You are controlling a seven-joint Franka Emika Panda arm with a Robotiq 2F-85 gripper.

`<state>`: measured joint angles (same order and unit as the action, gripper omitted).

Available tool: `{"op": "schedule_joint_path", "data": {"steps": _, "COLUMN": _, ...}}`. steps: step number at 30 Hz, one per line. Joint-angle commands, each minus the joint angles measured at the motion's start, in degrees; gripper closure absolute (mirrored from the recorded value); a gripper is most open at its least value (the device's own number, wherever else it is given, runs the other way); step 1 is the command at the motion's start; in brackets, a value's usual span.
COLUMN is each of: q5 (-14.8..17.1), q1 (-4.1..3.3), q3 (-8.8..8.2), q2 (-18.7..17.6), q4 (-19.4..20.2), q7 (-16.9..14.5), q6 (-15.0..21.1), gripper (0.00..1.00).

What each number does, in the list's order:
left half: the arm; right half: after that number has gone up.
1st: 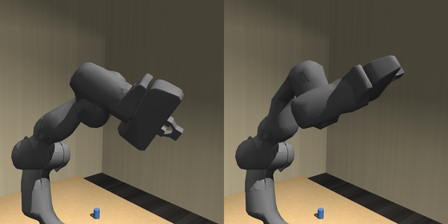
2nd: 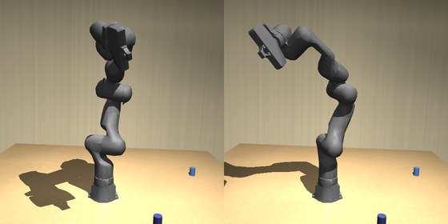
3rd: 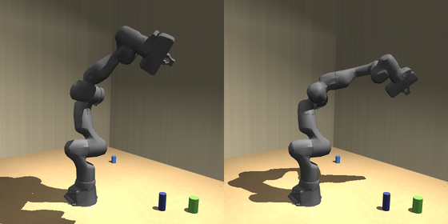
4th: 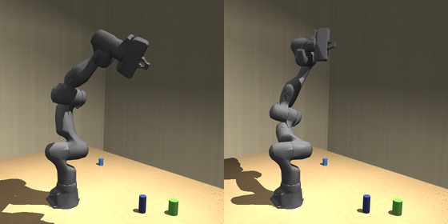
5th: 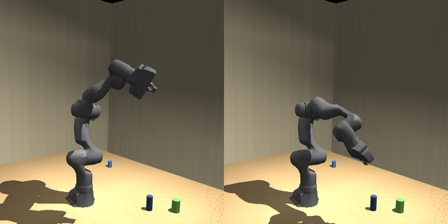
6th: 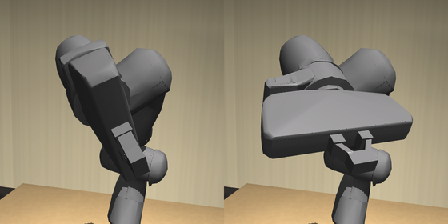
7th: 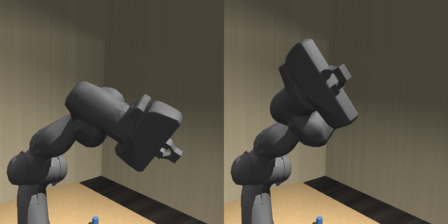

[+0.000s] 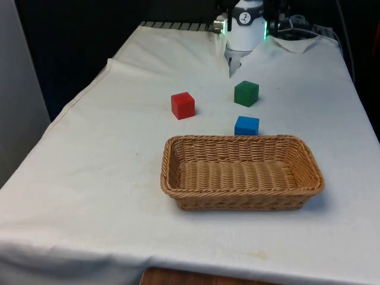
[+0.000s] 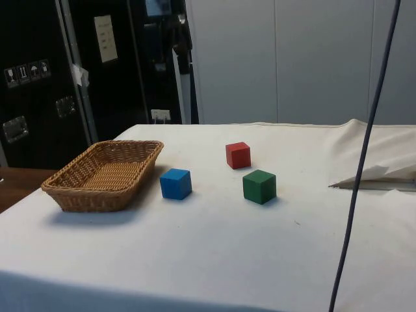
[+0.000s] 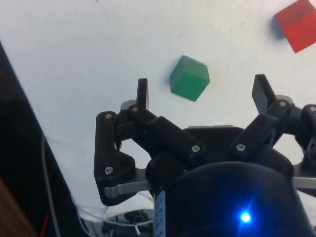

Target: Pick up exactly two blocks and place them into the basket.

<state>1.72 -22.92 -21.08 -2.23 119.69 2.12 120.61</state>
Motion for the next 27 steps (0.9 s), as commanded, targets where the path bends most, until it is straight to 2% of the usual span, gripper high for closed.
{"op": "schedule_joint_path", "data": {"steps": 1, "q5": 0.11, "q1": 0.23, "q3": -0.17, "q2": -0.52, "q4": 0.69, "q7": 0.29, "q6": 1.6, "gripper": 0.0}}
{"op": "schedule_joint_path", "data": {"steps": 2, "q5": 0.0, "q1": 0.11, "q3": -0.06, "q2": -0.17, "q4": 0.34, "q7": 0.11, "q6": 0.57, "gripper": 0.0}}
{"op": "schedule_joint_path", "data": {"steps": 3, "q5": 0.23, "q1": 0.34, "q3": -0.23, "q2": -0.69, "q4": 0.97, "q7": 0.23, "q6": 2.18, "gripper": 0.0}}
{"op": "schedule_joint_path", "data": {"steps": 8, "q5": 0.4, "q1": 0.92, "q3": -0.57, "q2": -1.15, "q4": 3.04, "q7": -0.17, "q6": 5.1, "gripper": 0.0}}
{"op": "schedule_joint_path", "data": {"steps": 10, "q5": 0.17, "q1": 0.92, "q3": -0.52, "q2": -1.43, "q4": 2.86, "q7": -0.06, "q6": 4.7, "gripper": 0.0}}
{"op": "schedule_joint_path", "data": {"steps": 14, "q5": 0.46, "q1": 1.26, "q3": -0.52, "q2": -2.06, "q4": 4.58, "q7": -0.17, "q6": 7.22, "gripper": 0.0}}
{"op": "schedule_joint_path", "data": {"steps": 17, "q5": 0.69, "q1": 1.32, "q3": -0.46, "q2": -2.69, "q4": 5.56, "q7": -0.4, "q6": 9.11, "gripper": 0.0}}
{"op": "schedule_joint_path", "data": {"steps": 18, "q5": 0.23, "q1": 1.26, "q3": -0.46, "q2": -2.58, "q4": 5.39, "q7": -0.17, "q6": 8.37, "gripper": 0.0}}
{"op": "schedule_joint_path", "data": {"steps": 27, "q5": 1.03, "q1": 1.32, "q3": -0.11, "q2": -5.61, "q4": 7.73, "q7": -0.8, "q6": 15.24, "gripper": 0.0}}
